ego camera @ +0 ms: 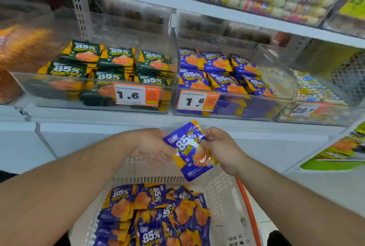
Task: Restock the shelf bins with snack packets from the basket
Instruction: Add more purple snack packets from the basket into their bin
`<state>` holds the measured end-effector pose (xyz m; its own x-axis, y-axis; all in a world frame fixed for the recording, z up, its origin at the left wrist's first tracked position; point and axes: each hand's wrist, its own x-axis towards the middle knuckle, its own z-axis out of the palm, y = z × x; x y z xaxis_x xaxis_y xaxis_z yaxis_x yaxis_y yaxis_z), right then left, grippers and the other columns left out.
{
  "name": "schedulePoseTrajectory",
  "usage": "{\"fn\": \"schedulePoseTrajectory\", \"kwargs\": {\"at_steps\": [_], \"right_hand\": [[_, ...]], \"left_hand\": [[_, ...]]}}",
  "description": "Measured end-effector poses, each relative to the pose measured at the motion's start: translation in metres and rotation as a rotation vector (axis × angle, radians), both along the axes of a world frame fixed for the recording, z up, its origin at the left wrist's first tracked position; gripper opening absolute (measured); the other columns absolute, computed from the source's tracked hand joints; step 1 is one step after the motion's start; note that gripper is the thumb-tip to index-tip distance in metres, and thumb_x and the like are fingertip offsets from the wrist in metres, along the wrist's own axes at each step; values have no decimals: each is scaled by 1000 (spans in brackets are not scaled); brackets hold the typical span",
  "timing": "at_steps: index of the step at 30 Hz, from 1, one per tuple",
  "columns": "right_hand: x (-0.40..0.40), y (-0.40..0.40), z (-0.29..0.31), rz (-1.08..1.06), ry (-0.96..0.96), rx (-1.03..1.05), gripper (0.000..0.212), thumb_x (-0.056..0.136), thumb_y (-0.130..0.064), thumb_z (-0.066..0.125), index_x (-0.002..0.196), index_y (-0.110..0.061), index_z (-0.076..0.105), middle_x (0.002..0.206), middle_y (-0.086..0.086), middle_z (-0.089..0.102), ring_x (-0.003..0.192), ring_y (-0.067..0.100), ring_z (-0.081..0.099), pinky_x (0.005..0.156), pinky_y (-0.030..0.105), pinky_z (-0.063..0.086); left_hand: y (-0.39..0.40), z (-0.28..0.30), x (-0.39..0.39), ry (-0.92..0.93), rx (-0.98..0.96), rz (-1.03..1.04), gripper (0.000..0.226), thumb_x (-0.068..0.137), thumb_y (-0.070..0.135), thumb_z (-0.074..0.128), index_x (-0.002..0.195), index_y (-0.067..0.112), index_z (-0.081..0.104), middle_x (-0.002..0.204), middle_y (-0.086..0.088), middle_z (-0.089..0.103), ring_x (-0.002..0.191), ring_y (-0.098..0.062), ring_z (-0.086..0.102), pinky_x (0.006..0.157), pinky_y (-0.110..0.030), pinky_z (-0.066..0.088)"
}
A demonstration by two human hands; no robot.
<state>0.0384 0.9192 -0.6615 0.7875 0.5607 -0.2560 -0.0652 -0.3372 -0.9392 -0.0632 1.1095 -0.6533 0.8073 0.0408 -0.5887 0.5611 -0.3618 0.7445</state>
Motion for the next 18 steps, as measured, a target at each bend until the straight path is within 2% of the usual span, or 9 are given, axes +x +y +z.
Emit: {"fn": "schedulePoseTrajectory", "kwargs": {"at_steps": [2,5,7,10,12,15,17,18], "right_hand": [[-7,-1,18,-69,-57,73,28,88,11,56,93,-16,53,81,5,69,67,19,64,56,26,49],[-14,-3,42,-94,-225,122,38,85,10,59,96,-25,50,86,5,64,67,26,63,56,34,51],[-19,-4,58,-123,-208,196,34,88,12,57,94,-22,56,72,6,64,53,23,60,49,33,51],[-20,4,91,-229,-97,365,27,93,14,50,101,-11,57,52,7,56,40,18,52,40,25,45],[-9,14,114,-316,-83,428,29,93,14,48,101,-13,57,53,9,55,38,17,50,41,25,45],[24,35,140,-431,-152,346,39,86,14,53,115,-12,57,70,16,60,42,18,55,49,30,53],[49,54,145,-435,-166,258,53,83,15,55,128,-13,53,76,17,64,49,21,61,54,31,56],[61,64,144,-423,-187,197,57,83,13,57,133,-14,51,83,18,67,55,24,65,57,33,58]], "left_hand": [[-1,18,-2,-120,-88,79,11,96,25,62,103,16,63,84,-1,73,80,-14,71,71,-25,50],[-4,46,-2,-282,-106,161,19,94,22,63,105,6,64,80,-7,73,70,-13,69,58,-21,48],[-12,65,-2,-401,-131,238,17,94,20,64,99,3,64,79,-11,72,63,-13,66,52,-19,46],[-24,91,2,-644,-147,368,19,96,20,60,79,12,61,71,-6,70,58,-15,63,48,-20,44],[-26,100,8,-825,28,440,19,96,20,59,78,18,63,72,2,70,63,-12,64,52,-20,47],[-16,94,15,-1018,505,446,8,92,19,60,93,24,67,90,9,69,84,-5,61,74,-19,49],[-5,80,21,-1035,794,364,28,88,19,62,116,18,67,112,3,68,104,-14,59,90,-28,46],[-2,74,23,-1023,868,325,38,85,20,61,123,16,65,118,-1,66,108,-20,59,93,-35,48]]}}
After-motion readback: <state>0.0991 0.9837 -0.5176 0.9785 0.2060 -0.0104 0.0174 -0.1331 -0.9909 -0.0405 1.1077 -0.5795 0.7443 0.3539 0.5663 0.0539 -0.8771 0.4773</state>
